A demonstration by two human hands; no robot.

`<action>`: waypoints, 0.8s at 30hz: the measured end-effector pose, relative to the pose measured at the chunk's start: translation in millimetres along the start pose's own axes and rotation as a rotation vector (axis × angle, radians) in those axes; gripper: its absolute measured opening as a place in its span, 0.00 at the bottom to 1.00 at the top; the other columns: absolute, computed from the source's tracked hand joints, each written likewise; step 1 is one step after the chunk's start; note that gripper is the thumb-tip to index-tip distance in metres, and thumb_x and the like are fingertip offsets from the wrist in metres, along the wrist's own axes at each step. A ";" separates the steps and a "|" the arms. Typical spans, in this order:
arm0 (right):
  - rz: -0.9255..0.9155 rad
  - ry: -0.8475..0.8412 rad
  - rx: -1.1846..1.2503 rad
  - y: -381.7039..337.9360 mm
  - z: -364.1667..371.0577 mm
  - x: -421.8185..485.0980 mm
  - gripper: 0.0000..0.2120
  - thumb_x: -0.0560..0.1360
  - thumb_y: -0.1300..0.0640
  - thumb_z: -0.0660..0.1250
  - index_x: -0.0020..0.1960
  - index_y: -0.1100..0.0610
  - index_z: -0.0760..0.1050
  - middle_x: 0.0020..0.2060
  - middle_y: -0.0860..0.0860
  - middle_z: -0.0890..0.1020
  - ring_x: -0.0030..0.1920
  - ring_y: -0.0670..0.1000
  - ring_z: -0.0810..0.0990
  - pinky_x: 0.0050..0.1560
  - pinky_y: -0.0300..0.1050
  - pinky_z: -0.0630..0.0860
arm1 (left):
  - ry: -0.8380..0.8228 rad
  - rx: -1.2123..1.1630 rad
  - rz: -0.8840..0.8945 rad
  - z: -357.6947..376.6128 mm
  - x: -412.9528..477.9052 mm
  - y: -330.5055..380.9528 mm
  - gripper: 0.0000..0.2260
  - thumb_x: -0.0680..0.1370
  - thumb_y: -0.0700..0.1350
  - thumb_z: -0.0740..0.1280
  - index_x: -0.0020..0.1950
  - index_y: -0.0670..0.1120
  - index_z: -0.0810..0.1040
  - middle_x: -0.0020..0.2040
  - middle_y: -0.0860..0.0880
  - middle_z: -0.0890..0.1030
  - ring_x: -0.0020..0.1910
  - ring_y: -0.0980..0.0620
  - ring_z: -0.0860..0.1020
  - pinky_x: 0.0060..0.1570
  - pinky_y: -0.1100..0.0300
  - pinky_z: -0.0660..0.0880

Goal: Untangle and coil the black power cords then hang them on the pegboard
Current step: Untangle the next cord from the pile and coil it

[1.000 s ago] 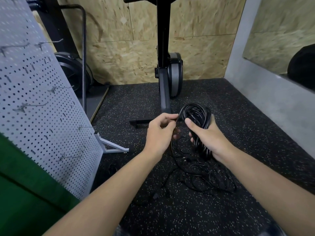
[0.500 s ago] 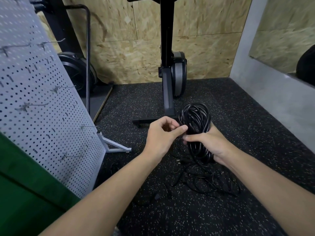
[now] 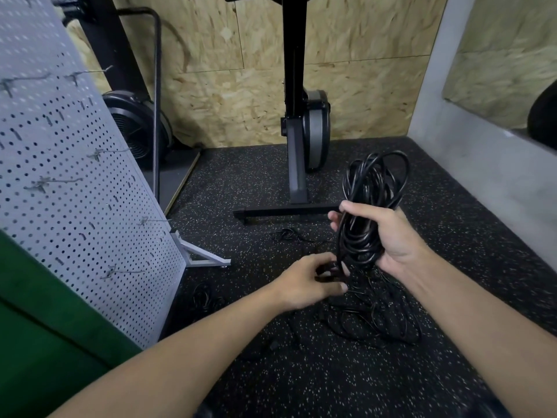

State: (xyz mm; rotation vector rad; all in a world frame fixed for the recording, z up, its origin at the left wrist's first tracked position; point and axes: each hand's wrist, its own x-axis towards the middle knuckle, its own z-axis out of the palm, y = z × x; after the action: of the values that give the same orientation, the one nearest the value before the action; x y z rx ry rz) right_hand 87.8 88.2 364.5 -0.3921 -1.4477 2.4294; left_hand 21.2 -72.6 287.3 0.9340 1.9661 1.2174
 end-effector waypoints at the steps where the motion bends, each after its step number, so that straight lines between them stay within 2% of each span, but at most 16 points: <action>1: 0.000 -0.004 0.036 -0.9 -0.3 -0.9 0.25 0.68 0.66 0.76 0.63 0.68 0.76 0.43 0.59 0.85 0.46 0.58 0.88 0.49 0.52 0.86 | 0.009 -0.015 -0.006 2.5 3.1 -2.0 0.07 0.80 0.41 0.74 0.57 0.47 0.82 0.50 0.54 0.83 0.51 0.58 0.80 0.58 0.64 0.74; 2: -0.001 0.010 0.050 -2.3 -1.2 -0.9 0.25 0.68 0.66 0.76 0.64 0.70 0.75 0.42 0.59 0.85 0.46 0.58 0.88 0.50 0.54 0.86 | 0.004 -0.001 -0.016 2.4 5.9 -3.2 0.06 0.80 0.41 0.74 0.56 0.45 0.81 0.48 0.54 0.82 0.48 0.59 0.79 0.56 0.64 0.74; 4: -0.008 0.078 -0.002 -5.2 -4.3 0.0 0.28 0.70 0.67 0.76 0.67 0.71 0.74 0.42 0.58 0.85 0.43 0.57 0.87 0.46 0.53 0.86 | -0.044 0.068 -0.050 -2.6 9.8 -6.4 0.13 0.79 0.46 0.75 0.61 0.48 0.78 0.48 0.52 0.83 0.46 0.57 0.80 0.56 0.57 0.78; 5: -0.014 0.125 -0.056 -6.3 -7.3 2.0 0.29 0.70 0.68 0.77 0.69 0.68 0.73 0.43 0.57 0.85 0.42 0.56 0.87 0.43 0.52 0.85 | -0.068 0.117 -0.075 -6.6 10.1 -7.8 0.17 0.78 0.49 0.76 0.63 0.52 0.75 0.49 0.51 0.84 0.45 0.55 0.81 0.55 0.55 0.80; 7: -0.029 0.226 -0.200 -8.9 -14.2 5.2 0.31 0.71 0.69 0.77 0.70 0.56 0.72 0.48 0.56 0.86 0.41 0.55 0.87 0.42 0.51 0.84 | -0.042 0.238 -0.133 -17.3 6.3 -7.9 0.22 0.77 0.53 0.77 0.67 0.56 0.70 0.49 0.50 0.85 0.41 0.56 0.82 0.46 0.58 0.79; 9: -0.039 0.298 -0.369 -11.2 -19.3 5.8 0.32 0.72 0.70 0.76 0.66 0.48 0.69 0.54 0.56 0.84 0.39 0.53 0.87 0.42 0.50 0.84 | 0.048 0.364 -0.108 -29.6 1.9 -6.8 0.21 0.76 0.54 0.77 0.64 0.55 0.72 0.49 0.53 0.85 0.40 0.57 0.80 0.41 0.63 0.75; 11: -0.035 0.311 -0.514 -12.1 -22.9 4.8 0.34 0.72 0.71 0.75 0.67 0.45 0.65 0.58 0.54 0.81 0.38 0.52 0.87 0.38 0.44 0.83 | 0.110 0.500 0.000 -39.6 0.1 -4.4 0.13 0.76 0.53 0.78 0.55 0.52 0.78 0.46 0.56 0.83 0.43 0.57 0.80 0.41 0.66 0.72; 12: -0.026 0.308 -0.573 -10.6 -24.7 5.3 0.37 0.72 0.71 0.75 0.70 0.45 0.63 0.59 0.53 0.80 0.38 0.52 0.86 0.40 0.45 0.83 | 0.121 0.539 0.051 -41.8 -0.6 -1.8 0.10 0.76 0.52 0.78 0.52 0.51 0.80 0.45 0.57 0.82 0.44 0.59 0.79 0.41 0.67 0.71; 14: -0.009 0.294 -0.727 -5.9 -24.9 5.6 0.43 0.71 0.69 0.76 0.75 0.43 0.60 0.57 0.49 0.80 0.42 0.52 0.87 0.51 0.53 0.83 | 0.109 0.577 0.130 -40.7 -1.2 3.5 0.08 0.75 0.49 0.79 0.48 0.50 0.83 0.45 0.57 0.82 0.44 0.62 0.78 0.42 0.69 0.71; 16: 0.008 0.268 -0.912 -1.5 -20.3 5.2 0.49 0.69 0.65 0.77 0.77 0.37 0.55 0.52 0.43 0.79 0.47 0.51 0.85 0.59 0.56 0.79 | 0.118 0.585 0.197 -37.0 -1.9 8.7 0.07 0.74 0.46 0.80 0.48 0.49 0.84 0.46 0.56 0.84 0.46 0.61 0.79 0.47 0.67 0.75; 19: 0.039 0.206 -1.042 1.0 -11.7 2.1 0.50 0.70 0.63 0.76 0.78 0.35 0.50 0.47 0.42 0.80 0.47 0.49 0.83 0.55 0.52 0.77 | 0.201 0.582 0.237 -34.7 -2.9 14.9 0.10 0.71 0.45 0.82 0.46 0.50 0.83 0.44 0.56 0.84 0.45 0.58 0.81 0.48 0.54 0.80; 21: 0.056 0.167 -1.067 3.4 -10.5 1.1 0.49 0.70 0.63 0.75 0.78 0.35 0.51 0.44 0.47 0.85 0.44 0.50 0.85 0.51 0.51 0.78 | 0.245 0.621 0.245 -36.4 -3.9 18.6 0.13 0.69 0.49 0.83 0.45 0.51 0.81 0.42 0.57 0.82 0.43 0.56 0.80 0.45 0.52 0.79; 24: 0.085 0.113 -1.086 9.0 -11.7 2.6 0.49 0.70 0.63 0.75 0.78 0.34 0.52 0.42 0.50 0.87 0.41 0.51 0.87 0.54 0.53 0.82 | 0.279 0.720 0.244 -38.4 -6.7 24.4 0.17 0.66 0.58 0.83 0.43 0.51 0.80 0.39 0.57 0.81 0.41 0.55 0.78 0.43 0.54 0.77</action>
State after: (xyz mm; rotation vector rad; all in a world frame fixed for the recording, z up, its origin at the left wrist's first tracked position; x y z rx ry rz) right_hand 88.8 94.6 350.9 -0.7801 -2.5976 1.4010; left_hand -0.3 -88.3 324.9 1.4461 2.6506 0.7789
